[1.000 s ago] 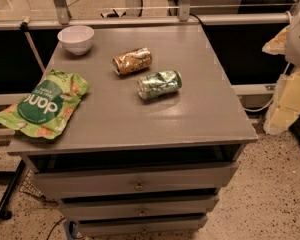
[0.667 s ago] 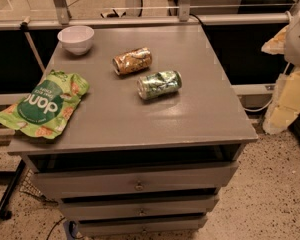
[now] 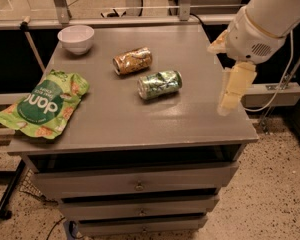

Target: Pick green can

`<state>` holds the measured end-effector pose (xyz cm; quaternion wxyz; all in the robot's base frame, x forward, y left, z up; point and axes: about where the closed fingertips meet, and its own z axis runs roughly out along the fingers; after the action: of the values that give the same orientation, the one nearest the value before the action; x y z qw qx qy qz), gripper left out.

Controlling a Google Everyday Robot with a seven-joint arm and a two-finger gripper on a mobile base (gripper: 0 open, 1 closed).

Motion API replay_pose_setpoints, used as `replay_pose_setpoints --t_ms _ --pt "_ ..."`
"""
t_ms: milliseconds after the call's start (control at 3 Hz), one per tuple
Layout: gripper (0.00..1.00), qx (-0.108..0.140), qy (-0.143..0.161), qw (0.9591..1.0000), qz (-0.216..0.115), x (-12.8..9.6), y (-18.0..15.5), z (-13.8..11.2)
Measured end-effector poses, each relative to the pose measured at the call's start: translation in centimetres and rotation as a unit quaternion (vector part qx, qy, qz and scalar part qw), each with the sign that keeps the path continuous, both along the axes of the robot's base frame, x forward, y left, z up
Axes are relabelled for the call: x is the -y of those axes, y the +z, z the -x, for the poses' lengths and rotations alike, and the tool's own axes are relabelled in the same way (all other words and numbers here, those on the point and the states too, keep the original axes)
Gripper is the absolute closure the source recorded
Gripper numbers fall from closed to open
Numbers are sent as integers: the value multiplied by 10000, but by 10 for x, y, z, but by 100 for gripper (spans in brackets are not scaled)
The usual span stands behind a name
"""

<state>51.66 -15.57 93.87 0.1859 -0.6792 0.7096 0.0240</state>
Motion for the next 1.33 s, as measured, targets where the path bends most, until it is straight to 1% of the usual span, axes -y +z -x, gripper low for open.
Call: replay_pose_setpoints --t_ms 333,667,1000,1333 --pt "0 44 735 9967 -329 -49 -17 -45" --pt "0 133 1109 9929 -400 -77 -24 -65" --pt "0 81 1493 9882 -345 -108 -42 -79" --pt "0 63 1507 9880 -321 -109 -45 -81"
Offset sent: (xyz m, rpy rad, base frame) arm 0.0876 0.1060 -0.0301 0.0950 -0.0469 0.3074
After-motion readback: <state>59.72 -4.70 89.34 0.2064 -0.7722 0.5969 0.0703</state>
